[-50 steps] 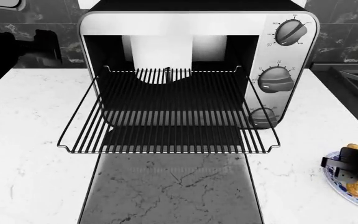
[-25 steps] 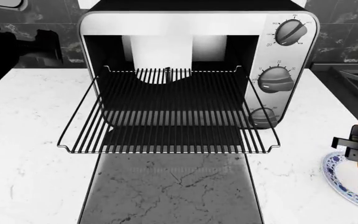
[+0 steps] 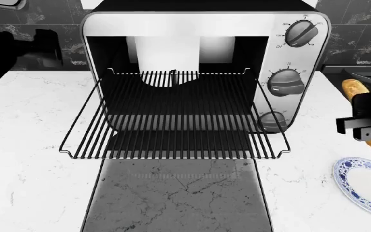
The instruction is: Place the baguette on the rack of the toaster oven.
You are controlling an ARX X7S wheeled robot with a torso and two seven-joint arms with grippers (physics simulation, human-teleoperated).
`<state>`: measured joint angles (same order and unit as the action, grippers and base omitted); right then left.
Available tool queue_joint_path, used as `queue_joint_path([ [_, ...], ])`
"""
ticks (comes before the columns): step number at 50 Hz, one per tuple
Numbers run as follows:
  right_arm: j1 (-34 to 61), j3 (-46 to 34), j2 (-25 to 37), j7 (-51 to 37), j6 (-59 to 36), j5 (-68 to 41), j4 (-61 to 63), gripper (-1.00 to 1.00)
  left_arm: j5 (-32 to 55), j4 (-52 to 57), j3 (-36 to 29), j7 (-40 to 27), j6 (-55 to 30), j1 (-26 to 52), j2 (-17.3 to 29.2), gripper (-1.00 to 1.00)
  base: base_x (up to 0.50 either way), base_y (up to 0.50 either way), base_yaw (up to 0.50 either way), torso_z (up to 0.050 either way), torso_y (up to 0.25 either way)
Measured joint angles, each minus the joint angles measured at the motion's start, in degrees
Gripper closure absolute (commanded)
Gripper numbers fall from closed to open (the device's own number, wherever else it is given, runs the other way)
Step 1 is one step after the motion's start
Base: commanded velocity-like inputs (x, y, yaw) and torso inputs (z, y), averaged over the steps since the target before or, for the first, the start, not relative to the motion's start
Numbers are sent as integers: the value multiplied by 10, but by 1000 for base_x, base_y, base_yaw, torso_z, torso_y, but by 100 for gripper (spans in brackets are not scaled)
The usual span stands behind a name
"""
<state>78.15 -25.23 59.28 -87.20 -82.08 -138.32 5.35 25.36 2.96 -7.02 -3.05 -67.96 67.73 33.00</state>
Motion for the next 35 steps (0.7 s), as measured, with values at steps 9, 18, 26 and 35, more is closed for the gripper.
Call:
queue_joint_path([
  [9,175,-155,-6,-13,-19,-102,-16,100,4,12,3,-2,-8,-3,4,-100,0,0,0,0,1],
  [18,345,-302,-14,-13,-31,-201,-24,100,7,18,6,-3,-12,-4,8,-100,0,0,0,0,0],
  [26,426,-385,-17,-2,-23,-261,-2,100,8,19,6,-4,-11,-8,8,-100,0,0,0,0,0],
  [35,461,-427,-30,17,-8,-288,29,100,10,22,8,-5,-10,-13,8,-100,0,0,0,0,0],
])
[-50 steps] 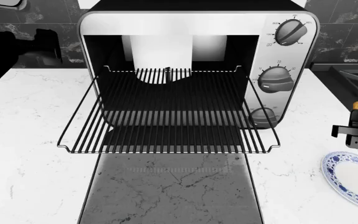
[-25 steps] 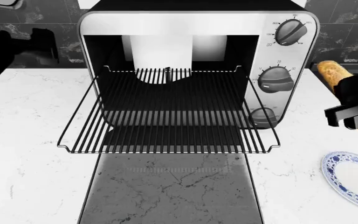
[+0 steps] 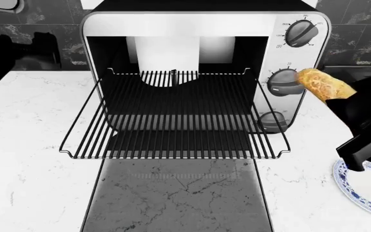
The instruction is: Place the baguette on the rack of the toaster oven.
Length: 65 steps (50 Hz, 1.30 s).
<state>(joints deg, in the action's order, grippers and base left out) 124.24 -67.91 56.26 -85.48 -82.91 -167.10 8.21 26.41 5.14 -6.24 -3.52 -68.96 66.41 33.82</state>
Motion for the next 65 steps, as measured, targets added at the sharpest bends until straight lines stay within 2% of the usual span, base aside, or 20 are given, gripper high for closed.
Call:
queue_joint_path([
  [18,-5,15,-51,47,17,29,10,100,6,9,6,-3,-1,-11,2,-100,0,0,0,0,0],
  [34,-61,76,-172,125,-34,148,-126,100,11,19,13,-6,-7,-18,6,-100,0,0,0,0,0],
  [50,-87,93,-269,301,-56,341,-221,100,15,24,19,-8,-9,-23,10,-100,0,0,0,0,0],
  [65,-95,73,-300,388,-42,414,-237,100,16,23,21,-9,-1,-36,12,-100,0,0,0,0,1],
])
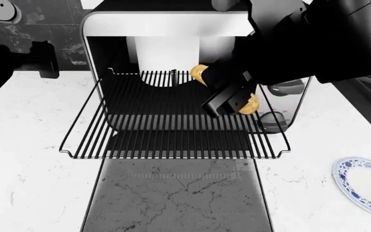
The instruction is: Place the baguette on the rack of the toaster oven.
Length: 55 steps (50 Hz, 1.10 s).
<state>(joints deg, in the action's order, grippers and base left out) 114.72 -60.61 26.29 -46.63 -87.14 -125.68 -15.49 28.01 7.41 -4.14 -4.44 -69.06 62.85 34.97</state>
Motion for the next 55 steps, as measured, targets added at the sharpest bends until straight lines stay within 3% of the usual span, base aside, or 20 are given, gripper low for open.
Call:
queue_joint_path([
  [29,-53,-14,-4,71,29,79,33,100,0,-10,2,-2,15,-18,-1,-100,0,0,0,0,0],
  [47,-57,-24,3,67,46,81,53,100,0,-15,-1,-3,18,-18,-2,-100,0,0,0,0,0],
  [48,-58,-25,4,66,47,80,54,-100,0,-15,-1,-3,19,-18,-2,-100,0,0,0,0,0],
  [55,-58,-30,9,63,53,73,59,-100,1,-16,-2,-3,18,-16,-2,-100,0,0,0,0,0],
])
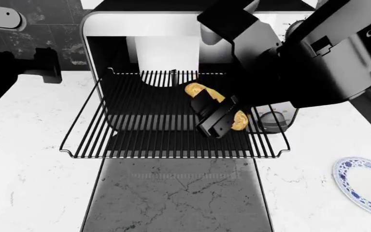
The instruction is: Place the baguette on the rack of the toaster oven.
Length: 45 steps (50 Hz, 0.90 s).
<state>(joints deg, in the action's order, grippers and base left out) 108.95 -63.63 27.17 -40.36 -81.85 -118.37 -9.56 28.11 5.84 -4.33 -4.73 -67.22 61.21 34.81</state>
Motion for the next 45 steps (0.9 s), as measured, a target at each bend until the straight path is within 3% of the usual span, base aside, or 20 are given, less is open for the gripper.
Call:
queue_joint_path([
  [22,22,7,9,2,23,22,0,-100,1,-4,-4,-1,5,-2,-2,-100,0,0,0,0,0],
  [45,30,5,113,-145,111,-126,131,-100,4,-3,-6,-4,-2,8,-2,-100,0,0,0,0,0],
])
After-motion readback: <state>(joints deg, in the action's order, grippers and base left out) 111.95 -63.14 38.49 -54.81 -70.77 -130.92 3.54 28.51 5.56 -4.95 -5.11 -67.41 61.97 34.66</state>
